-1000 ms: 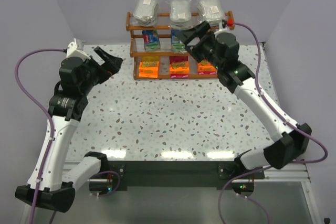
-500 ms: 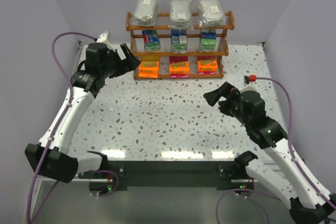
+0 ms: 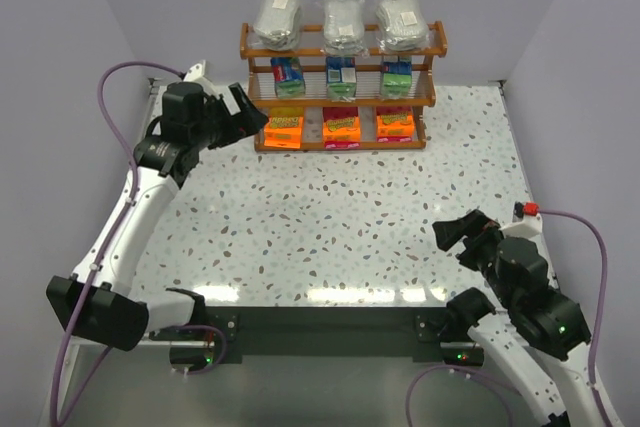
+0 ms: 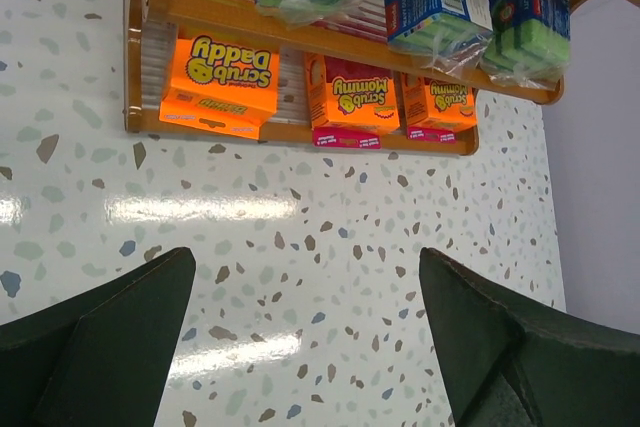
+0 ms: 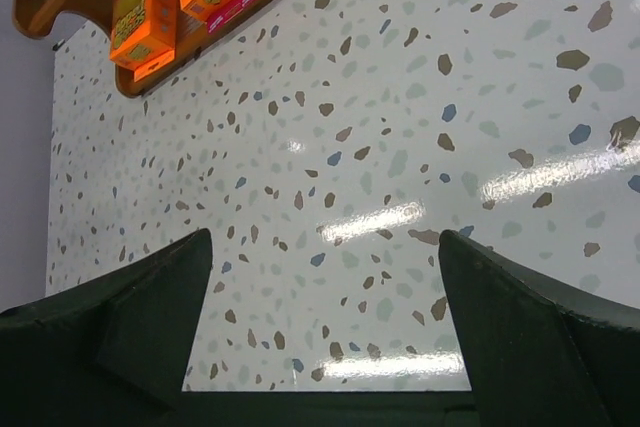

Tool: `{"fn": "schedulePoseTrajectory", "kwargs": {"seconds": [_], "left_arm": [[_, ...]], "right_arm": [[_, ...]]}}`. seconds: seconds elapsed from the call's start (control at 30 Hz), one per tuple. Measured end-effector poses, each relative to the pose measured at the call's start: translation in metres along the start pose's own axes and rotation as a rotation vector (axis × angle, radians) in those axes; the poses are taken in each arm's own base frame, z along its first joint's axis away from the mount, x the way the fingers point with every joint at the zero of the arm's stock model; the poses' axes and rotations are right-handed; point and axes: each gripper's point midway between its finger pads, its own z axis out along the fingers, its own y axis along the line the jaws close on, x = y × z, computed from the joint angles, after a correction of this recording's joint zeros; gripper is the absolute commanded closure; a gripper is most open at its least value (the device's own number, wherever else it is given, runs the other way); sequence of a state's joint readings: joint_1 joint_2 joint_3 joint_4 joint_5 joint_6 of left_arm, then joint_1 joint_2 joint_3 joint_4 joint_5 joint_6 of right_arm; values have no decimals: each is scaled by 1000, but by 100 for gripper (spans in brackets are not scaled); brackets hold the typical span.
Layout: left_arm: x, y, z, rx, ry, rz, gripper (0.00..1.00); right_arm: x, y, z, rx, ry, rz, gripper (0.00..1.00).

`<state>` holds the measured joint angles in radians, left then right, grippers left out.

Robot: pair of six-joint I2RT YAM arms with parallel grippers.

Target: Place and organize the cleaning sponges onto the shelf

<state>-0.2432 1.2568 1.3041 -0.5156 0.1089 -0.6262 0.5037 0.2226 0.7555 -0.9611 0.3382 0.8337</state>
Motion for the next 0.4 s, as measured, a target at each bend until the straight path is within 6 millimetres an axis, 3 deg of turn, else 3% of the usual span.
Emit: {"fn": "schedulePoseTrajectory", "kwargs": {"seconds": [0.4], "left_arm": [[11,0,-25,24,-10,-33,0]], "right_arm": [[3,-10,1,37,-1,8,2]]}}
